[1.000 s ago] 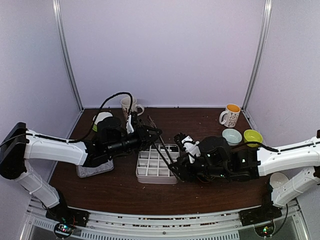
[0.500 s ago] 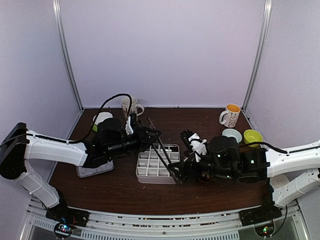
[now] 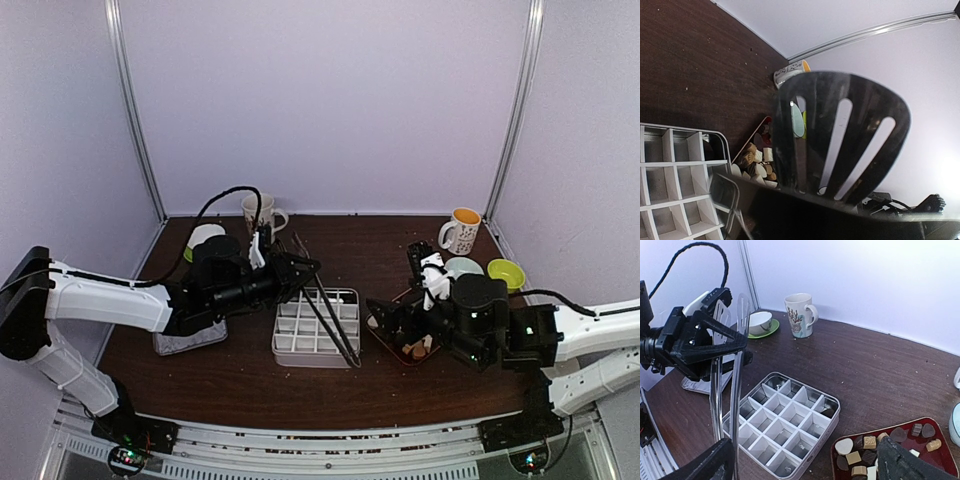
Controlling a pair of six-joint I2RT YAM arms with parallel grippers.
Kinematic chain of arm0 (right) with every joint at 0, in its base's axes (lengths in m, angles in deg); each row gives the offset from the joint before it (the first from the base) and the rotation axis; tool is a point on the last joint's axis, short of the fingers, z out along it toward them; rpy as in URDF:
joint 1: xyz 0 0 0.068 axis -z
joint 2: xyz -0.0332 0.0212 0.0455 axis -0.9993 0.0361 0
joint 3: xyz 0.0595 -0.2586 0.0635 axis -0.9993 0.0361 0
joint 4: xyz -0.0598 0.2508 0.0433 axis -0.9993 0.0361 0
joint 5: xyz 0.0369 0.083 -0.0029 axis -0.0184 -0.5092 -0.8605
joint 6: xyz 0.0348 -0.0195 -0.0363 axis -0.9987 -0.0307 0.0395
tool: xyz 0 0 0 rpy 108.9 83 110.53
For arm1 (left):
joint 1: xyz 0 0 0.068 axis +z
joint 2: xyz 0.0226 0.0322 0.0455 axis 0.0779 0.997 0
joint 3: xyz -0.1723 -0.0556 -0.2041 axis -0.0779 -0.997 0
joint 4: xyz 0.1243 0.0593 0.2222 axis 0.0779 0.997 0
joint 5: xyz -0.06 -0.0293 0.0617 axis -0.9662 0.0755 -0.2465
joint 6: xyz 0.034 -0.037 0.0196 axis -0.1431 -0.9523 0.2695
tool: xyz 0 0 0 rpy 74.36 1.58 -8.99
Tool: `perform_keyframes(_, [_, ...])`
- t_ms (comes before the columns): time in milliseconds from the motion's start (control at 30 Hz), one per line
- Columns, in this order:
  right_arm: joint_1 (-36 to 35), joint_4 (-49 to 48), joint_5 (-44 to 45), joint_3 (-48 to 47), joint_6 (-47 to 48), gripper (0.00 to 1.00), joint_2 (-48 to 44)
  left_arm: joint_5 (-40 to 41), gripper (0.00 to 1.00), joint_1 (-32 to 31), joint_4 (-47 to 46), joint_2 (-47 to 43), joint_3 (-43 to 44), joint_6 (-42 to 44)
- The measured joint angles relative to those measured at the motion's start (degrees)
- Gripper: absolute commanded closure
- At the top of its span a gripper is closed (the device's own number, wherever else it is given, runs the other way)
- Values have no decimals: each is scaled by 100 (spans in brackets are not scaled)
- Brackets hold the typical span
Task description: Pack the chocolate
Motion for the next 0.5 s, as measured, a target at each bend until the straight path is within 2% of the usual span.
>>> perform_keyframes(267, [0,-138,-131,262,219,0,-629,59,64,-26,7,0,0,9])
perform_keyframes(500, [0,-136,-424,280,361,2,-603,83,64,-39,7,0,0,11])
